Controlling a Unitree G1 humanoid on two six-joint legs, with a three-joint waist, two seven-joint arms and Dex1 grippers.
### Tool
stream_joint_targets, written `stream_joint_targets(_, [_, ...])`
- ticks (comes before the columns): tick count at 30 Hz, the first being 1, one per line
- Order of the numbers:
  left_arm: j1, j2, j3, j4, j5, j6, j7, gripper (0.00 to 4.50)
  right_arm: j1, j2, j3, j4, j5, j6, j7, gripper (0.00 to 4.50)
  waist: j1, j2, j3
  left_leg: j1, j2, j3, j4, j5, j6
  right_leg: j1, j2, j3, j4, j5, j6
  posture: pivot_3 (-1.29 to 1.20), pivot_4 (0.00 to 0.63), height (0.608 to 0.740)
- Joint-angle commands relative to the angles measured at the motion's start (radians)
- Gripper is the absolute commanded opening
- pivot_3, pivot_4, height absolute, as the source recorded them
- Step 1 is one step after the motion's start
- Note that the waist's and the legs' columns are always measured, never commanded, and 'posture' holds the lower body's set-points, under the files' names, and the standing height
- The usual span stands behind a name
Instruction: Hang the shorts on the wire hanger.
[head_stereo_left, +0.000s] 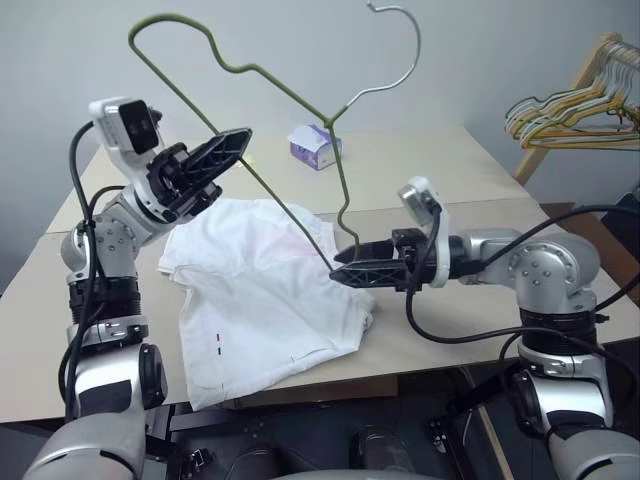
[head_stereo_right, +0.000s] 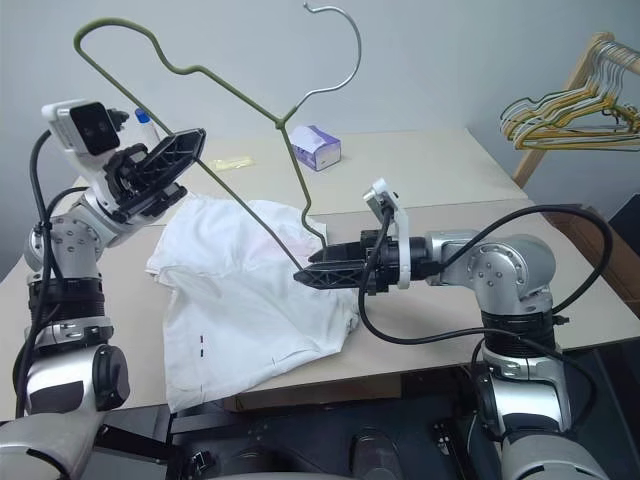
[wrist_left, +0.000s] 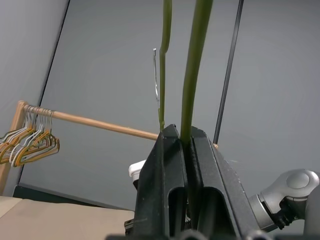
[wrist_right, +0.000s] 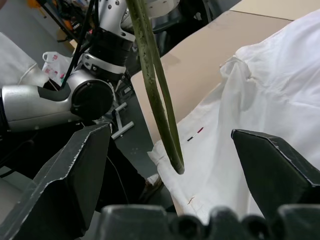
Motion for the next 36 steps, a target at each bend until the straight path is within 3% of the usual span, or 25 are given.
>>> stream_joint_targets(1, [-0.007,-0.008,0.012,-0.03,0.001,-0.026,0.001,0.0,-0.027,0.005,-0.006,-0.023,0.026,-0.006,-0.023,3.92,0.0,0.0,0.0,0.0,0.0,0.0,0.0,0.0,0.0,0.0,0.0,0.0,0.0,0.0,0.0,-0.1,0.0,0.74])
stream_joint_targets(12, [0.008,-0.016,-0.005,-0.026,0.033,-0.042,-0.025,0.0,-0.026,-0.015,-0.01,-0.014,0.028,-0.023,-0.036,0.09,0.0,0.0,0.0,0.0,0.0,0.0,0.0,0.0,0.0,0.0,0.0,0.0,0.0,0.0,0.0,-0.11,0.0,0.74])
stream_joint_targets(15, [0.011,-0.027,-0.009,-0.023,0.064,-0.082,-0.011,0.0,-0.024,-0.016,-0.011,-0.014,0.032,-0.027,-0.044,0.04,0.0,0.0,0.0,0.0,0.0,0.0,0.0,0.0,0.0,0.0,0.0,0.0,0.0,0.0,0.0,-0.11,0.0,0.74])
stream_joint_targets(20, [0.028,-0.034,-0.044,-0.035,0.115,-0.137,-0.035,1.49,-0.021,-0.008,-0.022,-0.016,0.044,-0.031,-0.065,0.0,0.0,0.0,0.0,0.0,0.0,0.0,0.0,0.0,0.0,0.0,0.0,0.0,0.0,0.0,0.0,-0.12,0.0,0.74])
stream_joint_targets(29, [0.057,0.023,-0.215,-0.012,0.393,-0.249,0.052,4.35,-0.012,0.044,-0.112,-0.017,0.08,-0.042,-0.18,0.0,-0.002,0.0,0.0,0.0,0.0,0.0,0.0,0.0,0.0,0.0,0.0,0.0,0.0,0.0,0.0,-0.12,0.0,0.74])
stream_joint_targets(33, [0.096,0.064,-0.258,0.067,0.556,-0.317,0.189,4.44,0.037,0.014,-0.202,0.048,0.072,-0.003,-0.264,0.0,0.0,0.0,0.0,0.0,0.0,0.001,0.0,0.0,0.0,0.0,0.0,0.0,0.0,0.0,0.0,-0.13,0.0,0.74])
stream_joint_targets(36, [0.136,0.115,-0.275,0.054,0.621,-0.378,0.187,4.44,0.1,-0.06,-0.201,0.092,0.052,0.065,-0.289,0.0,0.001,0.0,0.0,-0.002,0.0,0.001,0.0,-0.002,0.003,-0.001,0.0,0.0,-0.001,0.0,0.0,-0.12,0.0,0.74])
